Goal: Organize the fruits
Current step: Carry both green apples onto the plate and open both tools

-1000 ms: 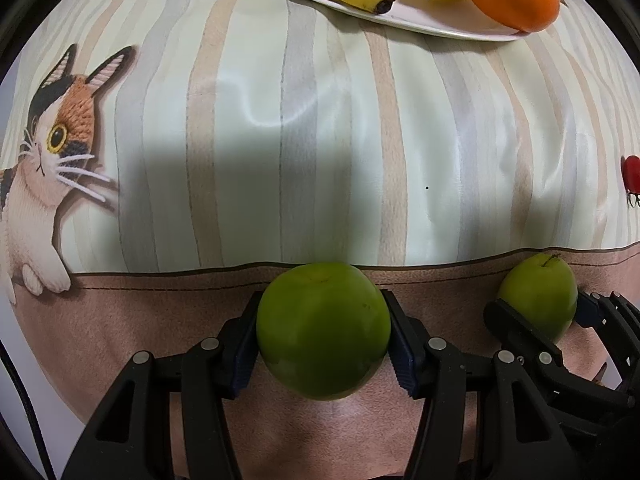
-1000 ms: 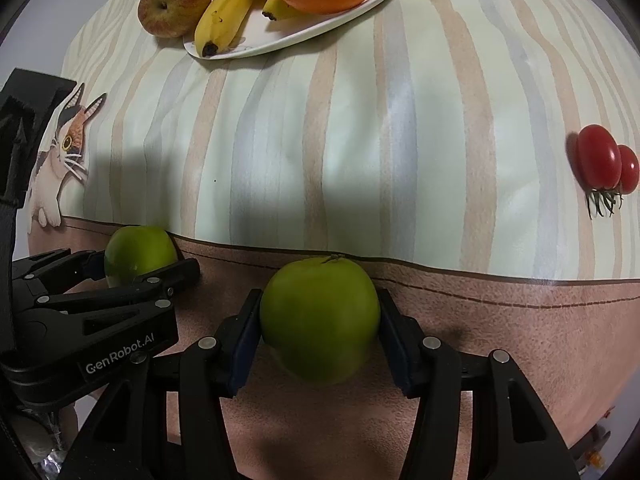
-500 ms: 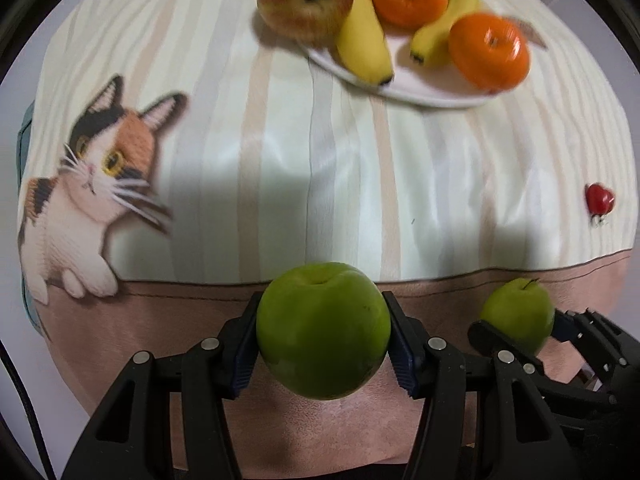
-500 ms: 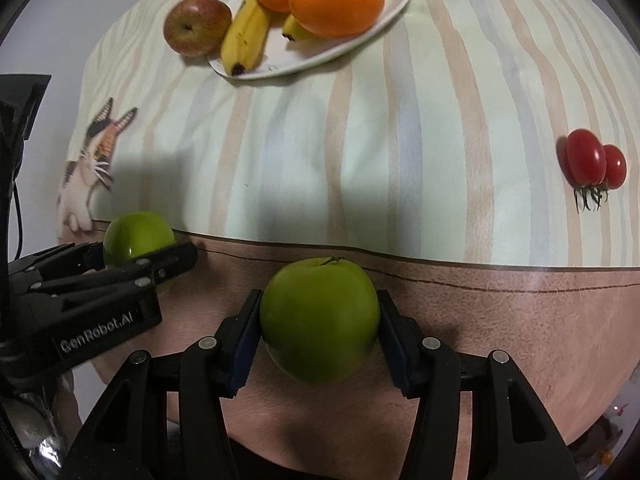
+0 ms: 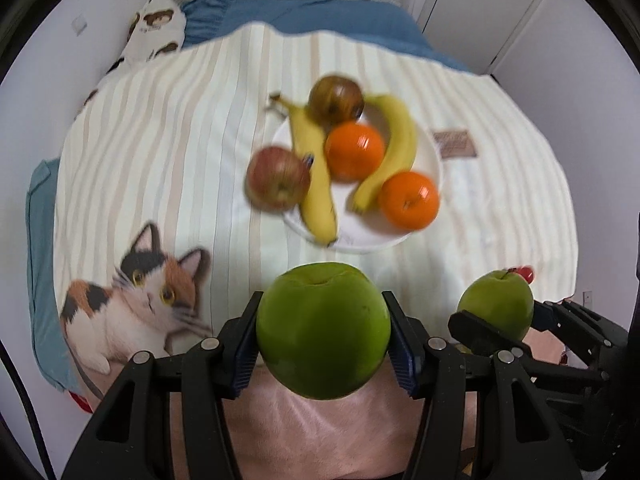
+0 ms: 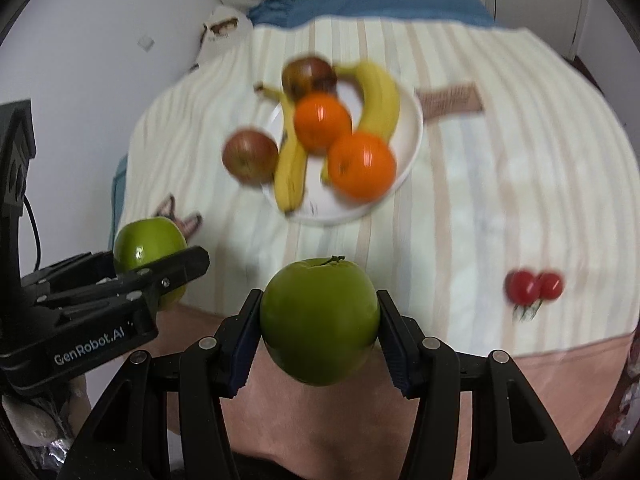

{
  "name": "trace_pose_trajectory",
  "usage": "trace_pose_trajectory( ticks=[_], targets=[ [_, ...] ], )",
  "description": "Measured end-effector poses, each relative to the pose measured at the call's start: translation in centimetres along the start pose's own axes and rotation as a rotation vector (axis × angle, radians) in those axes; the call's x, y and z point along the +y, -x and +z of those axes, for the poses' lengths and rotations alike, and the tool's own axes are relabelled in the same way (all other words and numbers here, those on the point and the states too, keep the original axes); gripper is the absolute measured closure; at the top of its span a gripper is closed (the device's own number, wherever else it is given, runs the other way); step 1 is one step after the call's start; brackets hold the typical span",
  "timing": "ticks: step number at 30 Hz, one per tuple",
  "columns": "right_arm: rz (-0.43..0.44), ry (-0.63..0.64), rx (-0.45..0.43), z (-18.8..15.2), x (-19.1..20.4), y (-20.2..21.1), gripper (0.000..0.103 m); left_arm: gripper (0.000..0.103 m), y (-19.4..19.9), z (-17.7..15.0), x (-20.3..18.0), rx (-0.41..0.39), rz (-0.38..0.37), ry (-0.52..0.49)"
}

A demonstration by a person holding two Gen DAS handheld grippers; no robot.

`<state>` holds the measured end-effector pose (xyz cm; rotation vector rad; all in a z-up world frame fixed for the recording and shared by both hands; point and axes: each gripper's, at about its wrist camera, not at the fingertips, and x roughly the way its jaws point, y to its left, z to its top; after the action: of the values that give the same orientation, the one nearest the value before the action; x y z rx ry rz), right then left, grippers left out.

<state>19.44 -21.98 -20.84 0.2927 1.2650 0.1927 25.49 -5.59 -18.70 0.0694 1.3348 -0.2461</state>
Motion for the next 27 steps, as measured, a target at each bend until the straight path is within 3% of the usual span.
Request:
trace_pose_trajectory(
  ticks=[9,17,27],
  targets=[
    [0.027,-0.029,-0.074,4.3,-0.7,2.3,0.046,0.050,1.9,4.0,-1.7,-0.057,-0.045,-0.008],
    [0.035,-0.059,-0.107,8.6,-2.4,0.2,0.046,0.050,0.7,10.8,-1.4,-0.043,-0.038,-0.045],
    [-0.006,-0.083,-0.116,13.4,-5.6,-5.5,0.046,0.050,-5.6,19.3,-5.7,0.092,-0.055,-0.207]
  ],
)
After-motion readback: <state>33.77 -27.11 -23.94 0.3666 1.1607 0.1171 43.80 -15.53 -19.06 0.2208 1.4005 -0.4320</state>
